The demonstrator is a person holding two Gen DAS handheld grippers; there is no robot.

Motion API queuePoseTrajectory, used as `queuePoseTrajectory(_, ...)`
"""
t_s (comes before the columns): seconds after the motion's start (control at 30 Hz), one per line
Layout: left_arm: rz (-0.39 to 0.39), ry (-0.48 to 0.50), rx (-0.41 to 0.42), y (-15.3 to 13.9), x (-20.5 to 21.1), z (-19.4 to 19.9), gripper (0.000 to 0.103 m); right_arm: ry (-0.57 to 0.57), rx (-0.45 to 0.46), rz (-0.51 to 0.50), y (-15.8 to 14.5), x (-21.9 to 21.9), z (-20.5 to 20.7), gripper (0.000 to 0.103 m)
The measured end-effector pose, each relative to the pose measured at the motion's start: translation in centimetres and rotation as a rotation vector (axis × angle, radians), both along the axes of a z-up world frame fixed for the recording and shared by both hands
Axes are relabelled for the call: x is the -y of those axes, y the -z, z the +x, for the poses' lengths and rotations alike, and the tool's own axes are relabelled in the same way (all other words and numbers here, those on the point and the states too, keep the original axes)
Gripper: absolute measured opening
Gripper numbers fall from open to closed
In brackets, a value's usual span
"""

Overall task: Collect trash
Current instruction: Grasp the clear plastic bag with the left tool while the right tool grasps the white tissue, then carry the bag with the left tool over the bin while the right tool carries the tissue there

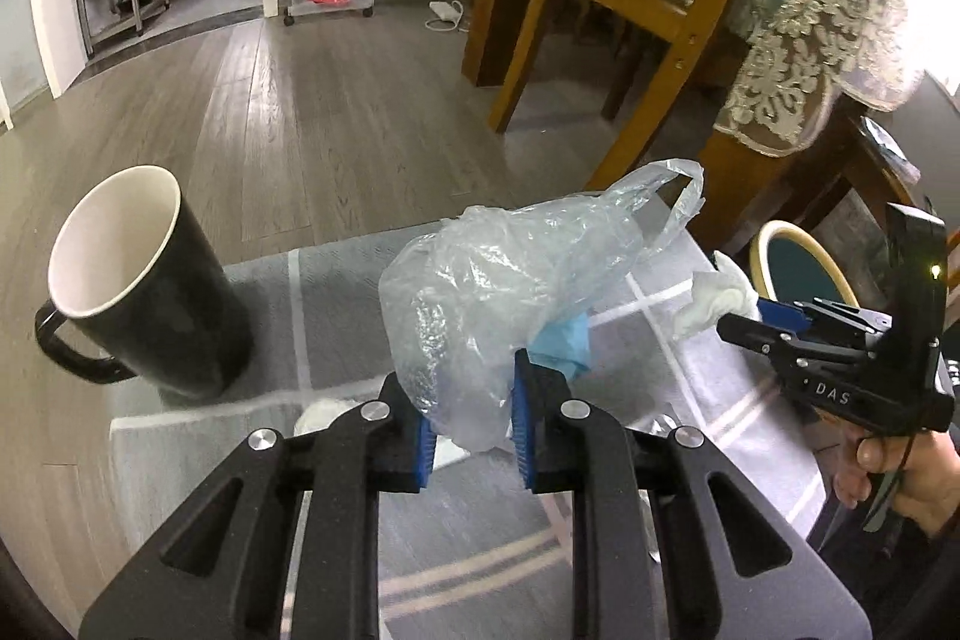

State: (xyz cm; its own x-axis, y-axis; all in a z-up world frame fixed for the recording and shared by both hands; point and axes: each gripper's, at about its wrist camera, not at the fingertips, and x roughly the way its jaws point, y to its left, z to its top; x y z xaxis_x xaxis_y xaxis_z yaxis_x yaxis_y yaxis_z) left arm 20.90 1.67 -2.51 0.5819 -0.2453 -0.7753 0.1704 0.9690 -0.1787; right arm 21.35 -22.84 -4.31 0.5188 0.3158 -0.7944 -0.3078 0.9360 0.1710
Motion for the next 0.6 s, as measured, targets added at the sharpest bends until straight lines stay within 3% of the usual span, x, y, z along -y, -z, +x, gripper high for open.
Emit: queuePoseTrajectory(0.6,0.004,0.021,-0.026,1.4,3.0,-6.9,0.020,-0.024,0.034,-0.018,-1.8,0.2,-5.9,0.036)
